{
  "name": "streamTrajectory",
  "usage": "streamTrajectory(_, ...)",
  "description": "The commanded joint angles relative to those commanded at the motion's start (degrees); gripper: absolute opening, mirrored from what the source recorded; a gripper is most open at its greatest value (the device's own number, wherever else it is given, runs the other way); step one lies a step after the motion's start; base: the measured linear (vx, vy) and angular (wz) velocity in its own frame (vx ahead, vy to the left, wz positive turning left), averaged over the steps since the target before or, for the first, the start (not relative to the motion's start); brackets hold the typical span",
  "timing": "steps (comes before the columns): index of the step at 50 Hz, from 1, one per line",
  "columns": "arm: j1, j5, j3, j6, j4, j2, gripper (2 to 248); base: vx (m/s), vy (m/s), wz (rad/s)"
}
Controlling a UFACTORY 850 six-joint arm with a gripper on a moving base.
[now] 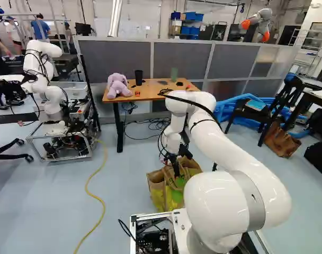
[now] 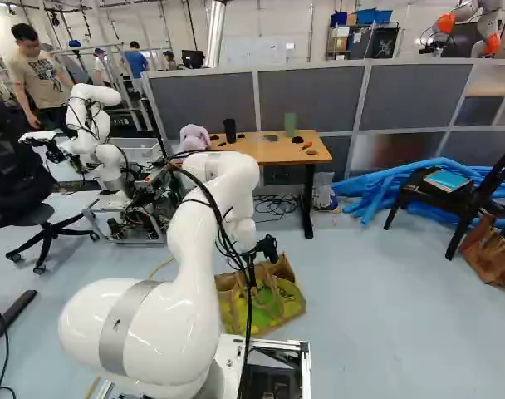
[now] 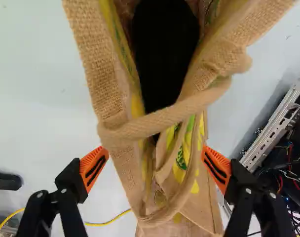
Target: Pick up the bag on the ground and place it on the table
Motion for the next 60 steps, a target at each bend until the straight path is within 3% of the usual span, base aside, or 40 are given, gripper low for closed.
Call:
streamTrajectory(24,0.00,0.00,-4.90,0.00,0.00,-5.17,247,0.000,0.000,0.000)
streamTrajectory(42,0.00,0.00,-5.42,0.00,0.00,-5.71,246,0.000,0.000,0.000)
streamTrajectory(43,0.00,0.00,-5.42,0.00,0.00,-5.71,213,0.000,0.000,0.000)
streamTrajectory(47,0.00,0.00,-5.42,0.00,0.00,-5.71,213,0.000,0.000,0.000)
streamTrajectory(48,0.00,0.00,-5.42,0.00,0.00,-5.71,175,0.000,0.000,0.000)
streamTrajectory(52,0.00,0.00,-5.42,0.00,0.00,-5.71,175,0.000,0.000,0.000)
streamTrajectory(53,0.00,0.00,-5.42,0.00,0.00,-5.71,137,0.000,0.000,0.000)
streamTrajectory(58,0.00,0.00,-5.42,0.00,0.00,-5.71,137,0.000,0.000,0.000)
streamTrajectory(59,0.00,0.00,-5.42,0.00,0.00,-5.71,100,0.000,0.000,0.000)
streamTrajectory(60,0.00,0.00,-5.42,0.00,0.00,-5.71,100,0.000,0.000,0.000)
